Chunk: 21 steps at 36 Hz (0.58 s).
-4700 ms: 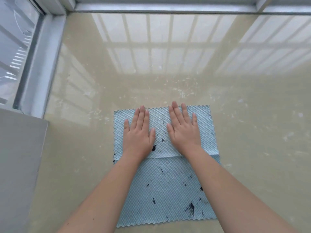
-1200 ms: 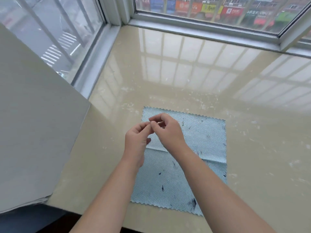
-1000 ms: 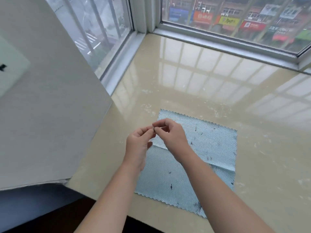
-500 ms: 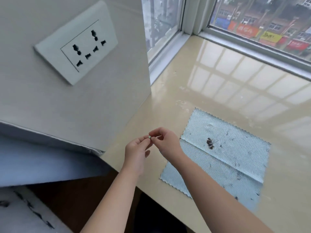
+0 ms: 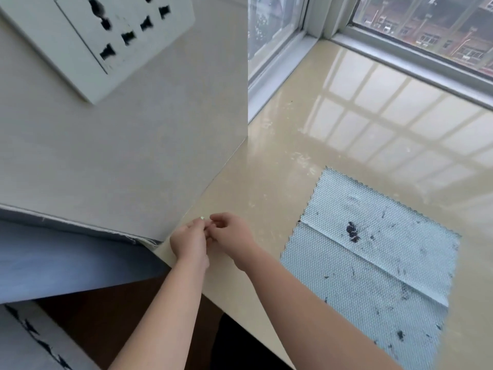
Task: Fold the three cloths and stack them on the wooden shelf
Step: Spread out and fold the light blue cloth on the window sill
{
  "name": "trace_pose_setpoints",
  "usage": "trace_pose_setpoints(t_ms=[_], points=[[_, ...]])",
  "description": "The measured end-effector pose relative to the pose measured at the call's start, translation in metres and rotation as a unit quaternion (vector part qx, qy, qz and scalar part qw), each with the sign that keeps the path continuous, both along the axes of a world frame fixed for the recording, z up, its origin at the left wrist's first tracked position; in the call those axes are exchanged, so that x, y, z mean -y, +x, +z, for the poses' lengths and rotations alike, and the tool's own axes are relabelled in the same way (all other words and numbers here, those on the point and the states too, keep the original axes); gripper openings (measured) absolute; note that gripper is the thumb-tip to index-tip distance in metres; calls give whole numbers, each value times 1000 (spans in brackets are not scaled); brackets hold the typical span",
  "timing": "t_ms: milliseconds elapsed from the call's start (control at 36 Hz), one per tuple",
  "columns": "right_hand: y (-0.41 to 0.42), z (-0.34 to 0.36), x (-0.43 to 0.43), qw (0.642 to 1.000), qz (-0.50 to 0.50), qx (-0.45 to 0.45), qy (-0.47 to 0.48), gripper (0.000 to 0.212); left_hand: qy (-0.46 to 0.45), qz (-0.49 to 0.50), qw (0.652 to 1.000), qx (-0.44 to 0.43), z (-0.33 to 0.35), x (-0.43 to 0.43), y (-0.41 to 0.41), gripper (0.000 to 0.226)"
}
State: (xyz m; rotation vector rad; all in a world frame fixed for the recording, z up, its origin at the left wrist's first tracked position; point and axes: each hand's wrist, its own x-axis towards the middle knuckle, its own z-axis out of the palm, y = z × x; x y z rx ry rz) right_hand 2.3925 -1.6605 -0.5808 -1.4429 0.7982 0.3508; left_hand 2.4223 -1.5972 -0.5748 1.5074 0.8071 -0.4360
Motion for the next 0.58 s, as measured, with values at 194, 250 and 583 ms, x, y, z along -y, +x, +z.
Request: trace_pose_setpoints(t_ms=[194, 250, 583], points=[[6, 1, 7, 1000, -8, 1, 11, 39, 38, -19, 999, 21, -6, 6, 7, 23], [6, 2, 8, 1000, -8, -1, 16, 40, 48, -25, 998, 27, -7, 6, 6, 22], [-34, 19, 47, 981, -24, 47, -187, 32, 195, -240, 939, 154, 9, 48, -27, 2]])
